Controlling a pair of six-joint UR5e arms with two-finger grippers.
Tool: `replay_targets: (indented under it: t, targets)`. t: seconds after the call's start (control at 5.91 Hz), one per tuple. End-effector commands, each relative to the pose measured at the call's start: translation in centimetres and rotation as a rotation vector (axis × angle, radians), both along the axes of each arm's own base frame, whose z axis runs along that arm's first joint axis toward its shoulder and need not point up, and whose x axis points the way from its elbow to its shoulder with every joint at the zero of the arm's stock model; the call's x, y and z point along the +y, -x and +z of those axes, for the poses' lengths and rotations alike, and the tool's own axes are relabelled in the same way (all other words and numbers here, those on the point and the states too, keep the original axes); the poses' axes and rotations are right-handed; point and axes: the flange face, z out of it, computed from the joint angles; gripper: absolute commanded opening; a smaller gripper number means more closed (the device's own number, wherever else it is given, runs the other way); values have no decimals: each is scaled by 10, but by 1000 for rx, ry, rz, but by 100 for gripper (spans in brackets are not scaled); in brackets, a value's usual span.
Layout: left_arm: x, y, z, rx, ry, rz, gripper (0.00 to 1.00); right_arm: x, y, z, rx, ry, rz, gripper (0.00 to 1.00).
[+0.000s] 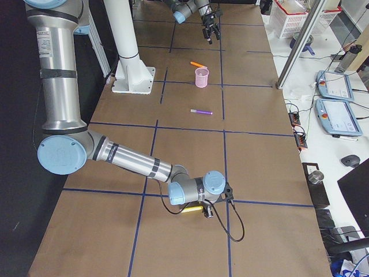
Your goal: Collect pens into pen holder
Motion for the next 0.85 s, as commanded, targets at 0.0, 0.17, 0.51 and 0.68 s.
replay_targets:
  t: [0.0,0.17,0.51,0.68]
  targets:
    - [0,0,0,0,0,0,100,-1,0,-3,-5,-14,-7,0]
    - [0,0,0,1,-1,0,100,-3,1,-8,-12,-16,0,0]
    - [0,-2,2,-9,9,4,100,-18,-1,-69,-45,-131,15,0]
    - [2,-6,7,-9,30,55,100,-32,-6,-113,-105,-142,83,0]
